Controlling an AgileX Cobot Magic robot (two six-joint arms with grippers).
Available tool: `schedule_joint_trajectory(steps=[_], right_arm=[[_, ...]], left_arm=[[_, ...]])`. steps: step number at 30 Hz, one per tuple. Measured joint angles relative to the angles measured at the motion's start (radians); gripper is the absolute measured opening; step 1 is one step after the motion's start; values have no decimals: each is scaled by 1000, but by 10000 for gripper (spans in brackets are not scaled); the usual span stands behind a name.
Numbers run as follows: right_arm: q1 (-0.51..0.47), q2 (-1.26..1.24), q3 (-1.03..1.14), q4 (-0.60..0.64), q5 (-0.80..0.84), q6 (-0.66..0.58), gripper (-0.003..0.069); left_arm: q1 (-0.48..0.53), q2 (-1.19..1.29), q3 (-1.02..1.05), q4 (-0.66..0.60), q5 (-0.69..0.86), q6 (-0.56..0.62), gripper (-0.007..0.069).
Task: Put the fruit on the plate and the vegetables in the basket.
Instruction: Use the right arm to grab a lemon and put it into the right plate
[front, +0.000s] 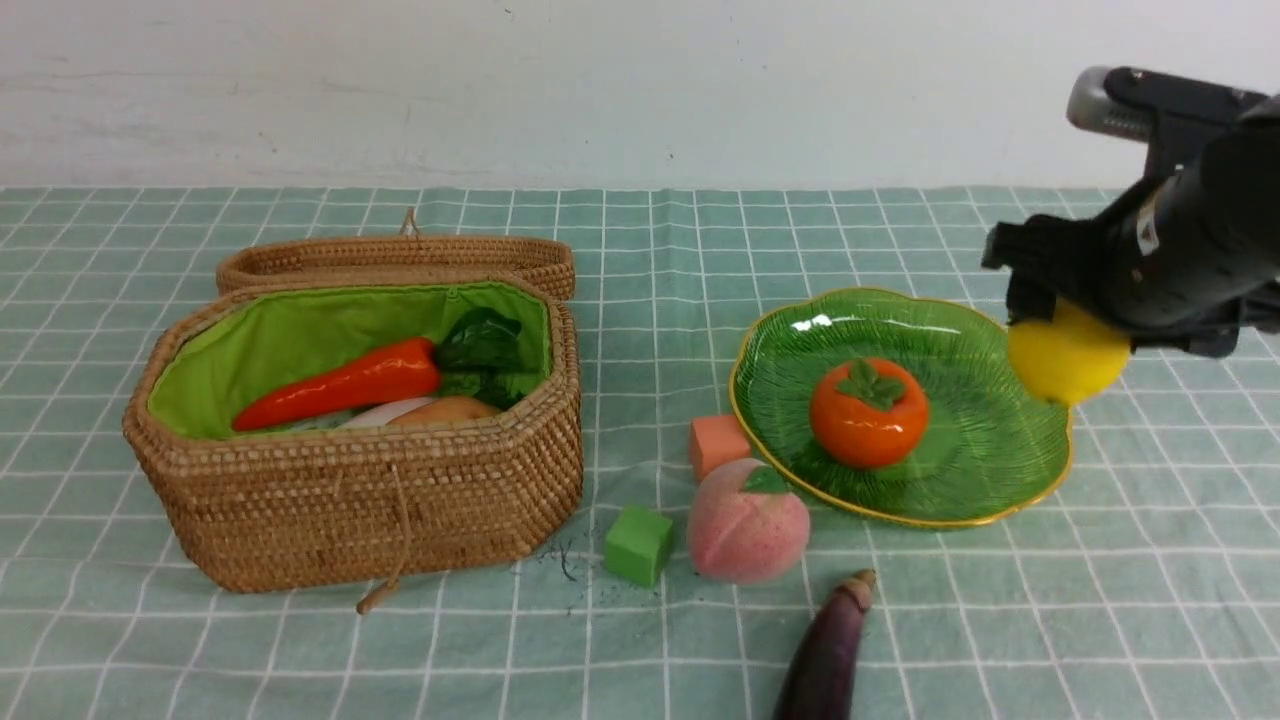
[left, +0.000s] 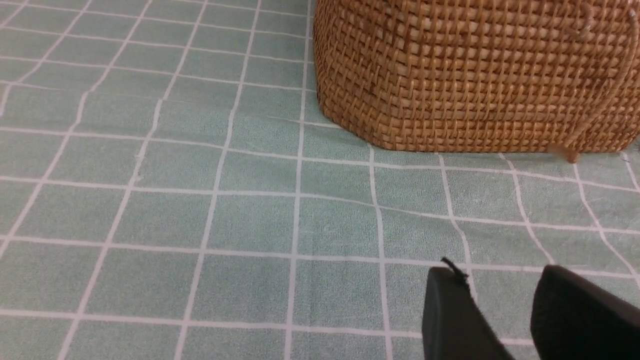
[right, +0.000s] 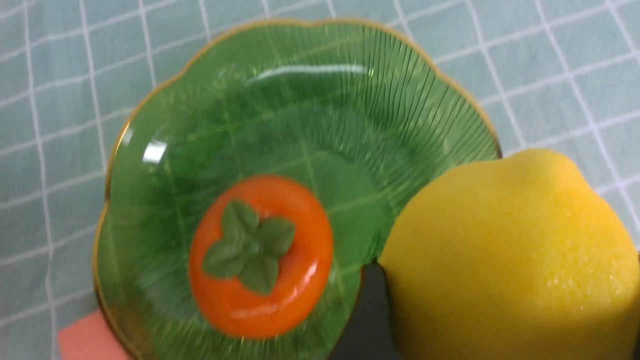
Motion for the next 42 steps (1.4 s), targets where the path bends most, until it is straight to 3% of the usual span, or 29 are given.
schedule_joint_trajectory(steps=[8, 20, 32, 37, 42], right_arm=[[-66, 280, -314, 139, 55, -244, 577], [-85, 529, -466, 169, -33, -269, 577], [-85, 548, -471, 185, -4, -269, 577], [-85, 542, -471, 233, 48, -269, 671], [-85, 505, -471, 275, 67, -273, 668]], left_arm=[[0, 0, 0, 0, 0, 0, 237], [0, 0, 0, 0, 0, 0, 239], [0, 0, 0, 0, 0, 0, 239], [0, 0, 0, 0, 0, 0, 239], [0, 0, 0, 0, 0, 0, 239]])
